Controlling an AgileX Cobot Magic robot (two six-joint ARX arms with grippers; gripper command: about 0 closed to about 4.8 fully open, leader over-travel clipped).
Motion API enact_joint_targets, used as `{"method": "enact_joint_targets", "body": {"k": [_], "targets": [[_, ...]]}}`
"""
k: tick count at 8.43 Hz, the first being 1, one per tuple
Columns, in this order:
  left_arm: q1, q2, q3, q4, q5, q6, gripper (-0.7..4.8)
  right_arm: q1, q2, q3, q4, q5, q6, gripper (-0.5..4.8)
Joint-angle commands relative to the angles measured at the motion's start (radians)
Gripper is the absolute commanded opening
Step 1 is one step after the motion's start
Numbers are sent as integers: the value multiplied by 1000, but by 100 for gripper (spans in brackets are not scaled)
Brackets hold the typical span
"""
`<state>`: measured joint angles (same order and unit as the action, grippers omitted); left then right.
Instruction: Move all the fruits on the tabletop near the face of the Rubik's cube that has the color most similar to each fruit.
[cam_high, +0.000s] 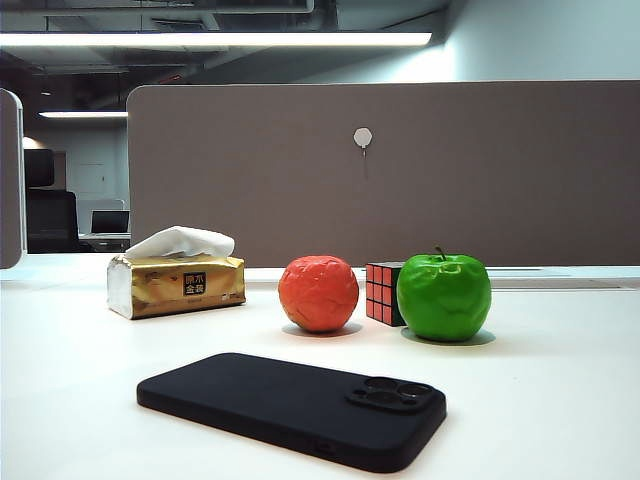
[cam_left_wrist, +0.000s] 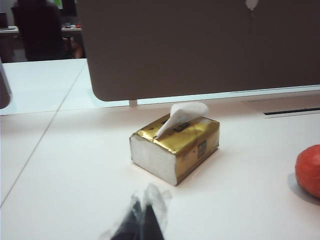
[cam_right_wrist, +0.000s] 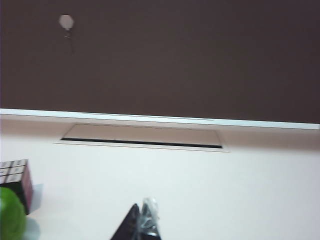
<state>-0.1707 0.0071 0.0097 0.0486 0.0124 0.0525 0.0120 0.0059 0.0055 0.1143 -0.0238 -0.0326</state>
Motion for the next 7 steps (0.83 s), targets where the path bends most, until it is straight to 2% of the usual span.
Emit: {"method": "enact_joint_targets", "body": {"k": [1,5,7], "targets": [[1,0,1,21,-13,3,-5,1,1,0,17,-54,7,-1],[1,0,1,21,-32,4,-5,0,1,0,17,-53,6,-1],[97,0,1,21,-3,14,-5,-1,1,0,17,-53,6,-1]]}}
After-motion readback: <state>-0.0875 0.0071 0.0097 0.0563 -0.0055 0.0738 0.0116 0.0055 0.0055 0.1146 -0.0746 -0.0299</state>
